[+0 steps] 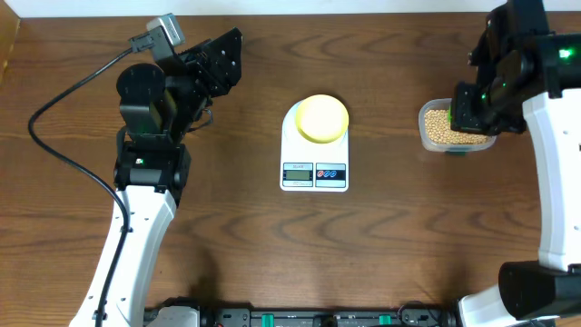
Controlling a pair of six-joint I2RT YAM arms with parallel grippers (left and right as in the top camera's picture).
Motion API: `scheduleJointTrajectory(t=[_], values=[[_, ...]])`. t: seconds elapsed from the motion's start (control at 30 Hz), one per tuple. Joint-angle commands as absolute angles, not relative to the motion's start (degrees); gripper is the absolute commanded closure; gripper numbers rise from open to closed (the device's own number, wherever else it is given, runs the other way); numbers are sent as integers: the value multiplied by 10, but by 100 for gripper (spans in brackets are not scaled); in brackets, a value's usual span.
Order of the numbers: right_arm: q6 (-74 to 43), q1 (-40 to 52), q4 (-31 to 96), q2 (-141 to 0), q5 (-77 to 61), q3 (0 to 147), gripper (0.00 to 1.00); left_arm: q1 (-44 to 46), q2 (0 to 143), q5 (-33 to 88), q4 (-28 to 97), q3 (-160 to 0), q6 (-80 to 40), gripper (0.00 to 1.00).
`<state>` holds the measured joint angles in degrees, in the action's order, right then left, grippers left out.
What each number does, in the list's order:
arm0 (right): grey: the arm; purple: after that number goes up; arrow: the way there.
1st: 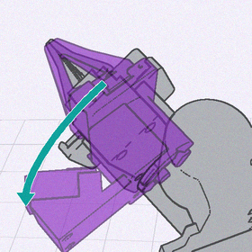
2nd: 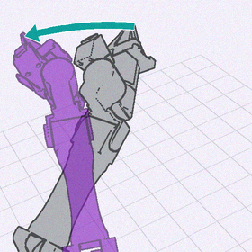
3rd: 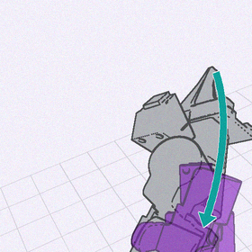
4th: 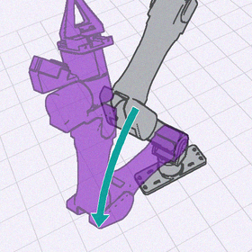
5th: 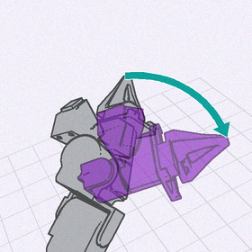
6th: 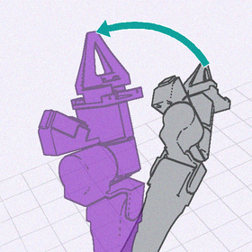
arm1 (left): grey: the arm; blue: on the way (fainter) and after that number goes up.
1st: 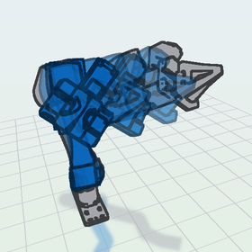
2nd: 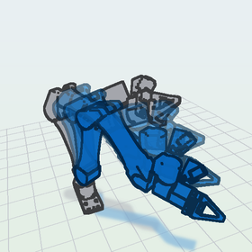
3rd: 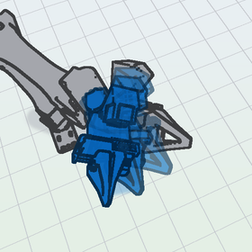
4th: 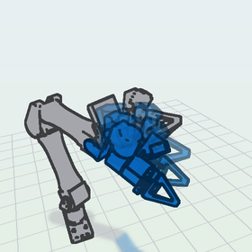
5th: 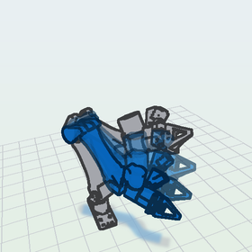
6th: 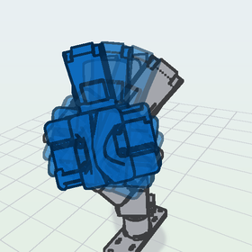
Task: Scoop item into bowl and weigh 50g on scale
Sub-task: 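Lower the scoop with the right gripper into the soybean tub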
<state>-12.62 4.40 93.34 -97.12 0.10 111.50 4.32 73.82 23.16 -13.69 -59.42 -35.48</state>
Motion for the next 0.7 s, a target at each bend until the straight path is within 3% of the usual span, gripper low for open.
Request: scheduleJointTrajectory(t=[0.0,0.67], values=[[-137,46,924,-976,14,1084,99,42,741,224,-137,-596,-341,32],[-180,45,806,-976,104,958,99,42,741,224,-132,-596,-341,32]])
